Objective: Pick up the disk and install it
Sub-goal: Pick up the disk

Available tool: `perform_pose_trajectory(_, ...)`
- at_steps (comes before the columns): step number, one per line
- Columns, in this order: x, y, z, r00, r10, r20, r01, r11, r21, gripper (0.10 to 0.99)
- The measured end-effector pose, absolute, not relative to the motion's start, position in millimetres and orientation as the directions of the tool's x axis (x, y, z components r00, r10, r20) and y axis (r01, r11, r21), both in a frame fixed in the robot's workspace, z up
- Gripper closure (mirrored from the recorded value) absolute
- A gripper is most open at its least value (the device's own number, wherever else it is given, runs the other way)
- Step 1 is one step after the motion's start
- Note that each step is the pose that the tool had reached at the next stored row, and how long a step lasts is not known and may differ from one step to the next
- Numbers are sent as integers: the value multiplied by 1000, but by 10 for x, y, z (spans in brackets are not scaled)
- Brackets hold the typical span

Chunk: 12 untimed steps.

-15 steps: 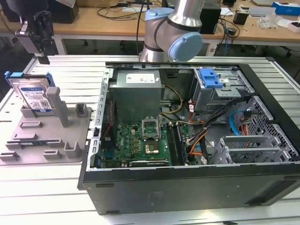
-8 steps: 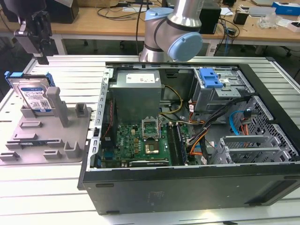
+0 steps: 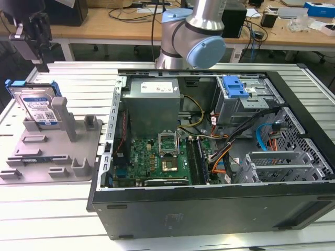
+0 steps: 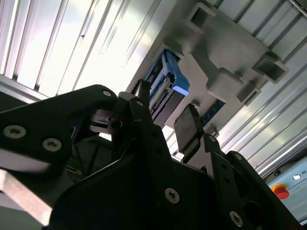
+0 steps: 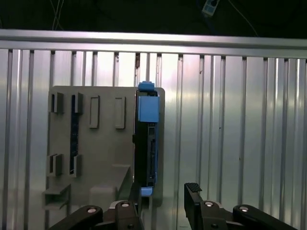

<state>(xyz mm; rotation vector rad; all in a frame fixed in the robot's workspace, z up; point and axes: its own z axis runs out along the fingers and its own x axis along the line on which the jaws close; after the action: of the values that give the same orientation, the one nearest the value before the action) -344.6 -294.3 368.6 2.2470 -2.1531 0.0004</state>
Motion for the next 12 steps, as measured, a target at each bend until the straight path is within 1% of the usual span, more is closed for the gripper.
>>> perform_pose_trajectory(6,-3544,-2943,3678,69,-997,22,-997,-69,21,604)
perform_pose_trajectory(12,-3837,-2943,3649,72,-997,23,-997,-72,21,604)
